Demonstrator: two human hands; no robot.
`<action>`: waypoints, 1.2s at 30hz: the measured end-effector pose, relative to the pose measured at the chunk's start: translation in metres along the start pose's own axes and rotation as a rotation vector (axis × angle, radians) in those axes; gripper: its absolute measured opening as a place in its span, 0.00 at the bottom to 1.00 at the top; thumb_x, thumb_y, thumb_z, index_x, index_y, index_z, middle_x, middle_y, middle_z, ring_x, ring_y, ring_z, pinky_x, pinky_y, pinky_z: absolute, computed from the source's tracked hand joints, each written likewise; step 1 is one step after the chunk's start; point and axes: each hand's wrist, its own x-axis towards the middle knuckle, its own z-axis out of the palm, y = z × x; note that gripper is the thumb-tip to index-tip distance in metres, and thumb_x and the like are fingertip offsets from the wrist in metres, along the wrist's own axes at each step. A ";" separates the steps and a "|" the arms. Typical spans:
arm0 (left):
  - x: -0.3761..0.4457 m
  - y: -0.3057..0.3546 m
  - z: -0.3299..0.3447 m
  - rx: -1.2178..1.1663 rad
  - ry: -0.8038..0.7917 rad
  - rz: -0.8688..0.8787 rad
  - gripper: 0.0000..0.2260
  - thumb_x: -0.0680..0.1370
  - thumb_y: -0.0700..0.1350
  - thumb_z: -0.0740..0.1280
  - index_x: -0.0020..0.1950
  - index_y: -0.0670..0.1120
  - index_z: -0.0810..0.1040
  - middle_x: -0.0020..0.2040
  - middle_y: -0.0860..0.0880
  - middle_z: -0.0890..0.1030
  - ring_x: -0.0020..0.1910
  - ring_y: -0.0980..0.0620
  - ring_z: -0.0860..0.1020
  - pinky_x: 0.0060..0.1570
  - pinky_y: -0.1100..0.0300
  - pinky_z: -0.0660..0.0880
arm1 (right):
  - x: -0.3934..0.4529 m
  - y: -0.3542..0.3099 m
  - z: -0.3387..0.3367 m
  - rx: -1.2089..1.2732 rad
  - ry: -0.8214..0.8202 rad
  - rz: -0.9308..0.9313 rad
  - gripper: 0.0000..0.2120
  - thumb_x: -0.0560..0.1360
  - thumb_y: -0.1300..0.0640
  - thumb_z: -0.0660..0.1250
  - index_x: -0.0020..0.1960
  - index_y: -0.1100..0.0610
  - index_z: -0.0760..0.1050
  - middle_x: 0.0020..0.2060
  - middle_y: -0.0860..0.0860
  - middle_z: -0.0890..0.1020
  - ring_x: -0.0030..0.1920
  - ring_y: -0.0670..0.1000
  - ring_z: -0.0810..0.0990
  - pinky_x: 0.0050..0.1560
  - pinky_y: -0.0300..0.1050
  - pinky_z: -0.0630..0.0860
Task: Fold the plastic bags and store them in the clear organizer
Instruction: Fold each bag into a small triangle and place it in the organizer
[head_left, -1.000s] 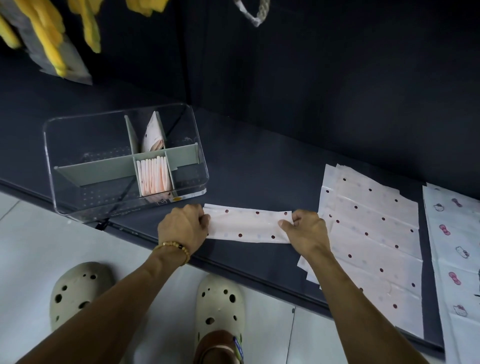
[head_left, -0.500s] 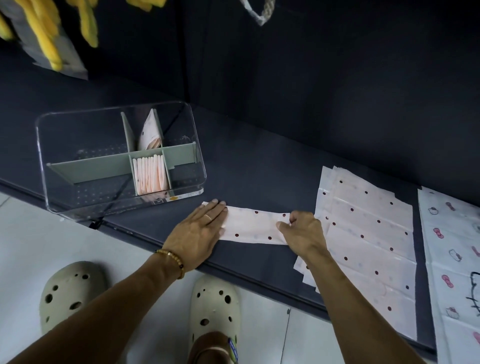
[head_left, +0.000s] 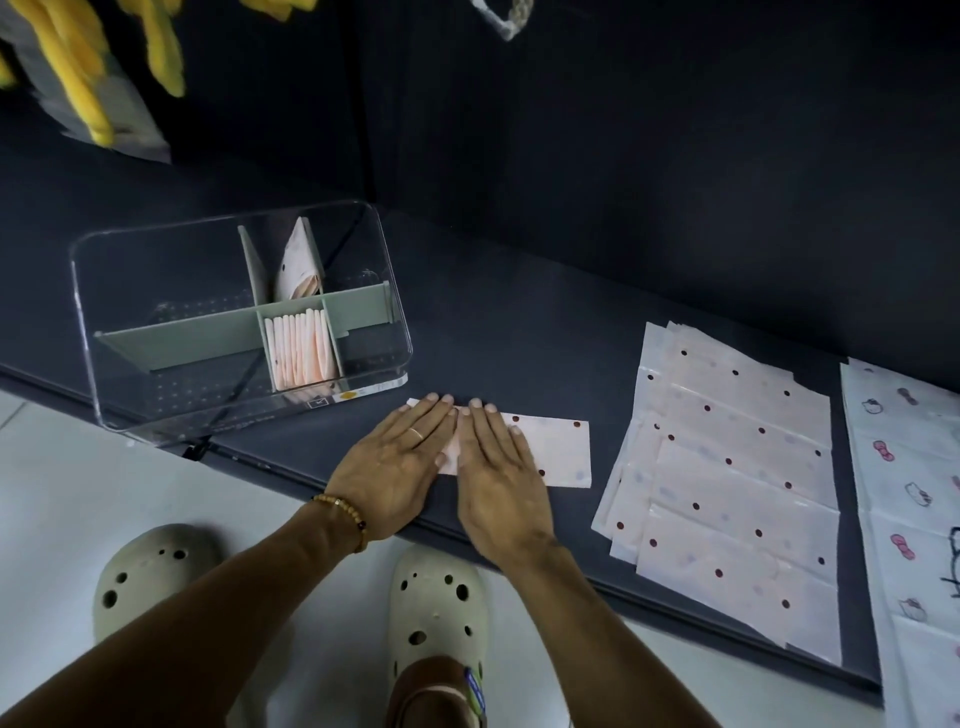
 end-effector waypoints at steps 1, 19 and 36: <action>0.000 -0.002 0.001 0.004 0.002 0.002 0.25 0.83 0.48 0.49 0.77 0.46 0.43 0.78 0.48 0.47 0.75 0.54 0.40 0.72 0.59 0.33 | -0.004 0.011 -0.001 -0.019 0.005 -0.010 0.27 0.82 0.55 0.49 0.78 0.57 0.44 0.78 0.51 0.46 0.77 0.49 0.41 0.74 0.45 0.34; -0.043 0.012 -0.015 0.059 0.046 -0.143 0.31 0.73 0.66 0.57 0.67 0.47 0.74 0.66 0.47 0.75 0.62 0.47 0.74 0.63 0.47 0.68 | -0.051 0.040 -0.027 -0.146 -0.002 0.039 0.24 0.70 0.58 0.71 0.66 0.54 0.74 0.62 0.53 0.76 0.61 0.56 0.76 0.56 0.51 0.76; -0.028 0.026 -0.031 -0.408 0.166 -0.170 0.17 0.76 0.62 0.56 0.47 0.53 0.78 0.42 0.59 0.78 0.43 0.59 0.72 0.42 0.65 0.72 | -0.034 -0.003 -0.032 0.249 0.157 0.008 0.06 0.76 0.60 0.65 0.47 0.56 0.82 0.43 0.51 0.84 0.44 0.54 0.80 0.44 0.49 0.77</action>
